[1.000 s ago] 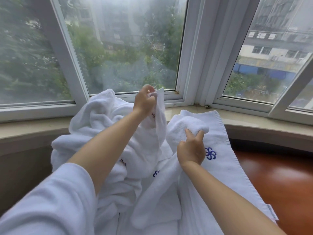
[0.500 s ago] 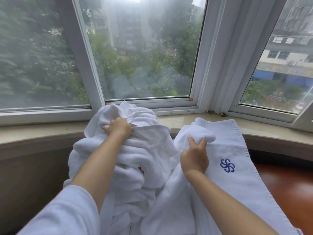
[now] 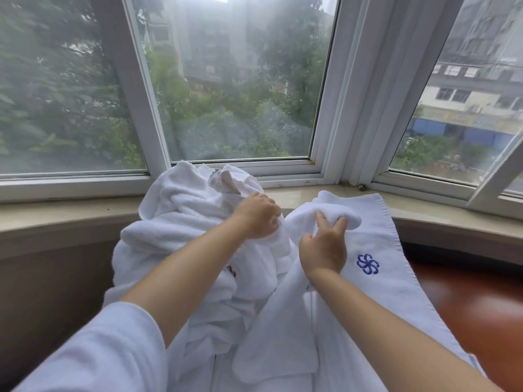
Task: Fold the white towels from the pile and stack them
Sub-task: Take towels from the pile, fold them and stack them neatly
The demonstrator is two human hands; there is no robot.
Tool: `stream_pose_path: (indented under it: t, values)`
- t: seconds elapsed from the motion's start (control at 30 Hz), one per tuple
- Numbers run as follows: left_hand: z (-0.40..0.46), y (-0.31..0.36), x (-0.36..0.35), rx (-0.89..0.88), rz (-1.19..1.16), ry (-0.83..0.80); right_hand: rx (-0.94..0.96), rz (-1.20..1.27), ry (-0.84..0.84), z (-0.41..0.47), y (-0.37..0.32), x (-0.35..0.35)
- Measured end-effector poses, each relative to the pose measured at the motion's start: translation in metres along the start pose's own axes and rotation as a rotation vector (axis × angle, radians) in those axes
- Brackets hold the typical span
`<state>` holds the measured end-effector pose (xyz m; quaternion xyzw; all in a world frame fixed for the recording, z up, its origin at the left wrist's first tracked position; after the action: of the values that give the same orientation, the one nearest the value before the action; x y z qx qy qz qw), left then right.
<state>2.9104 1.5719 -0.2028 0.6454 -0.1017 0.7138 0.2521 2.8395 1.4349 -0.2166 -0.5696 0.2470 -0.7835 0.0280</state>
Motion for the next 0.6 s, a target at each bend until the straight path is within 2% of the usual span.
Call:
stream_pose_path:
  t: [0.13,0.2,0.27,0.33,0.37,0.4,0.43,0.5,0.6]
  values:
    - [-0.023,0.014,-0.035,0.05,0.288,-0.284,0.056,0.071,0.1,-0.011,-0.008,0.035]
    - [-0.035,0.018,-0.04,0.092,0.247,-0.318,0.072,0.121,0.147,-0.016,-0.008,0.054]
    - [-0.04,0.03,-0.03,0.131,-0.099,-0.185,0.066,0.185,0.187,-0.017,-0.005,0.071]
    - [-0.048,0.05,-0.01,0.208,-0.781,0.05,0.05,0.238,0.213,-0.014,0.0,0.084]
    - [-0.053,0.063,-0.007,0.22,-1.126,0.072,0.042,0.258,0.211,-0.012,0.002,0.089]
    - [-0.059,0.078,-0.01,0.216,-1.349,0.025,0.036,0.274,0.205,-0.011,0.004,0.092]
    - [-0.067,0.095,-0.015,0.196,-1.462,-0.082,0.03,0.291,0.196,-0.009,0.006,0.094]
    - [-0.084,0.123,-0.027,0.1,-1.498,-0.259,0.005,0.334,0.169,-0.005,0.011,0.095]
    - [-0.098,0.123,-0.046,0.028,-1.257,-0.226,-0.054,0.405,0.127,0.0,0.021,0.093]
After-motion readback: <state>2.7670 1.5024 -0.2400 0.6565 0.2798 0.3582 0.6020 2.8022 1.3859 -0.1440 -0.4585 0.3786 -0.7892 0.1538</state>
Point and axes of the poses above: each hand's wrist, its own z-axis towards the middle knuckle, its own x-axis out of the back of the hand, y = z × x, the point moved 8 cm from there along z, towards the middle knuckle, and after that the axes turned 14 degrees about -z, right-handed, at the moved point
